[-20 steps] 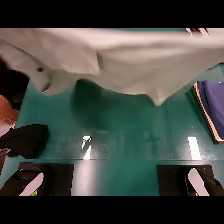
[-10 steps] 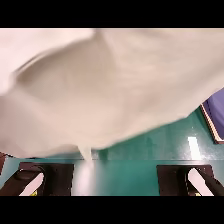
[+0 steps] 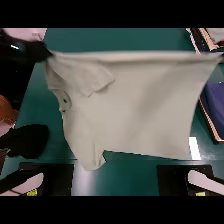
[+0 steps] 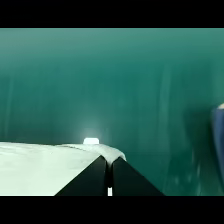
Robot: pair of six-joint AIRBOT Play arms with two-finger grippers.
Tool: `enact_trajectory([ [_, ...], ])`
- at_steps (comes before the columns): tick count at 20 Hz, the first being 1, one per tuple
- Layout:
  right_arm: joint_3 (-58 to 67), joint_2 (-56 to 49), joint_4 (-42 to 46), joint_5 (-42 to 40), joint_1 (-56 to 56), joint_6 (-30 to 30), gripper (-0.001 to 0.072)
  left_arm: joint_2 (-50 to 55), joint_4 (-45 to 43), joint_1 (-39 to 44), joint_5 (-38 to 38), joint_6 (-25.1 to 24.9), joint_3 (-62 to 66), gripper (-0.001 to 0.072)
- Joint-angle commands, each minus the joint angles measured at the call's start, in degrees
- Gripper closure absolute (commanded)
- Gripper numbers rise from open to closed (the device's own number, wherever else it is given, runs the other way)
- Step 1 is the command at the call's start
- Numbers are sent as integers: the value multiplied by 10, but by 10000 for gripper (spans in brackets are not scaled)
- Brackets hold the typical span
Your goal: Fold the shirts.
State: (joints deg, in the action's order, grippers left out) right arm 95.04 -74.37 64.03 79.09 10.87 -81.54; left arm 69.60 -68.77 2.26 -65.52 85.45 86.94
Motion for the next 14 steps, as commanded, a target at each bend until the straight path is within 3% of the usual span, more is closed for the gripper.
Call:
enact_trajectory([
  [1, -33, -129, 6, -54, -45, 0, 697, 130, 9, 0, 83, -5, -36, 682],
  [4, 16, -231, 4, -97, -57, -7, 697, 215, 19, -1, 172, -4, -12, 682],
  [8, 106, -293, 5, -95, -71, -7, 697, 256, 18, -2, 180, -5, 40, 682],
  [11, 118, -284, 8, -63, -75, -4, 697, 255, 15, -2, 79, -58, 72, 681],
  [14, 52, -246, 46, -41, -75, -5, 697, 255, -5, -2, -47, -62, 63, 682],
])
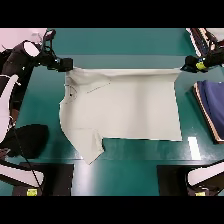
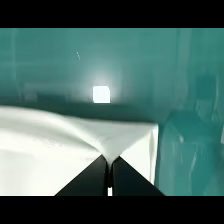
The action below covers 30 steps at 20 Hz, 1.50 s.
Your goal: Fold the shirts.
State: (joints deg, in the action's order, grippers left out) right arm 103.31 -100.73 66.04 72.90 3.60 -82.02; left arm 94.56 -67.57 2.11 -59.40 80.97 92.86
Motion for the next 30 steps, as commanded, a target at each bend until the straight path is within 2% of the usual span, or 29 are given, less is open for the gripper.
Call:
enact_trajectory([
  [1, -66, 33, 30, 18, -3, 0, 697, 5, -34, 0, -126, -10, -9, 682],
  [6, -211, 86, 24, -13, -3, 0, 694, 5, -67, 0, -121, 37, -81, 675],
  [7, -222, 86, 19, -12, -3, 0, 632, 5, -71, 0, -117, 48, -90, 447],
  [8, -228, 85, 3, -11, -2, 0, 348, 5, -76, 0, -120, 58, -95, 211],
  [9, -227, 86, -8, -7, 2, 0, 245, 4, -89, 0, -132, 61, -95, 208],
  [13, -227, 137, -14, 17, 21, 1, 251, -68, -160, 0, -169, 69, -129, 208],
  [16, -227, 192, -15, 32, 35, 7, 251, -195, -160, 0, -158, 87, -263, 207],
  [20, -226, 240, -15, 21, 32, 16, 254, -372, -75, 0, -154, 111, -493, 207],
  [23, -226, 247, -18, 19, 25, 16, 253, -474, -35, 0, -148, 153, -617, 207],
  [26, -226, 247, -19, 22, 26, 16, 254, -523, 13, 0, -130, 162, -681, 207],
  [30, -226, 247, -20, 28, 26, 15, 260, -527, 55, 0, -79, 161, -715, 207],
])
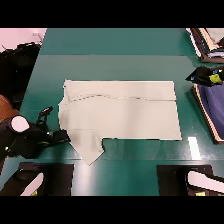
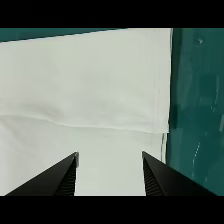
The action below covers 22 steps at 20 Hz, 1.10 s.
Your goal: Fold the shirts.
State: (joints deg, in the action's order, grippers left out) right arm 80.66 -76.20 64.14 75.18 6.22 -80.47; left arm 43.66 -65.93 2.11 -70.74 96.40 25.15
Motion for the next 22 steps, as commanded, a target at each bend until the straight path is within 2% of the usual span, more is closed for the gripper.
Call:
enact_trajectory([
  [1, 0, 2, -1, 8, 0, 0, 260, -18, 41, 0, 46, 7, -43, 207],
  [5, 0, 2, -1, 22, 0, 0, 260, -18, 60, 0, 95, -9, -54, 207],
  [13, 0, 3, -2, 46, 0, -1, 260, -18, 99, 0, 137, -9, -79, 209],
  [14, 0, 4, -1, 50, 0, -1, 261, -18, 109, 0, 145, -9, -79, 306],
  [15, 0, 6, 0, 59, 0, -1, 261, -18, 120, 0, 151, -14, -79, 576],
  [16, -2, 10, 2, 68, 5, 0, 261, -18, 136, 0, 155, -36, -79, 681],
  [18, -42, 37, 5, 72, 26, 0, 261, -18, 151, 0, 142, -52, -69, 682],
  [22, -217, 128, 26, 89, 111, 0, 261, -18, 150, 0, 114, -77, -10, 683],
])
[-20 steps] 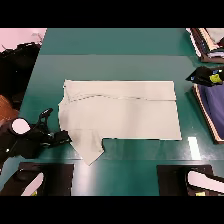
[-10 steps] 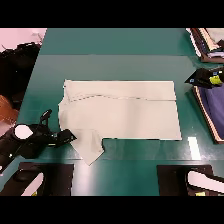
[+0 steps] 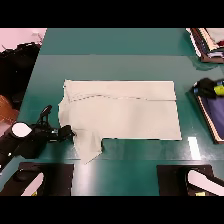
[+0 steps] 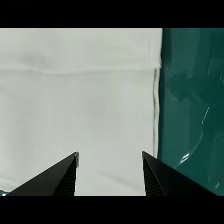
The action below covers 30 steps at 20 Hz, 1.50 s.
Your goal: Fold the shirts.
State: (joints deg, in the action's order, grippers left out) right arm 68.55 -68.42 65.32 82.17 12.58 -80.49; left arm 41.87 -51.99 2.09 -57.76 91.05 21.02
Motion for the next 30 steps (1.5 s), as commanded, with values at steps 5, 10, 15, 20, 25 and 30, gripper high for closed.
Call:
enact_trajectory([
  [5, -337, 121, 18, 8, 166, 0, 262, 0, 10, 0, -14, -31, 71, 682],
  [10, -427, 125, -10, -43, 178, 0, 282, 0, 10, 0, -14, -31, 71, 682],
  [15, -429, 125, -54, -88, 177, 0, 344, 0, 10, 0, -13, -31, 71, 682],
  [20, -429, 109, -58, -114, 125, 0, 403, 0, 10, 0, -13, -31, 71, 682],
  [25, -421, 77, -52, -111, 53, 0, 695, -9, -28, 0, -59, -33, 85, 685],
  [30, -356, 169, 10, -23, 36, 0, 696, -117, -125, 0, -191, 23, 108, 685],
])
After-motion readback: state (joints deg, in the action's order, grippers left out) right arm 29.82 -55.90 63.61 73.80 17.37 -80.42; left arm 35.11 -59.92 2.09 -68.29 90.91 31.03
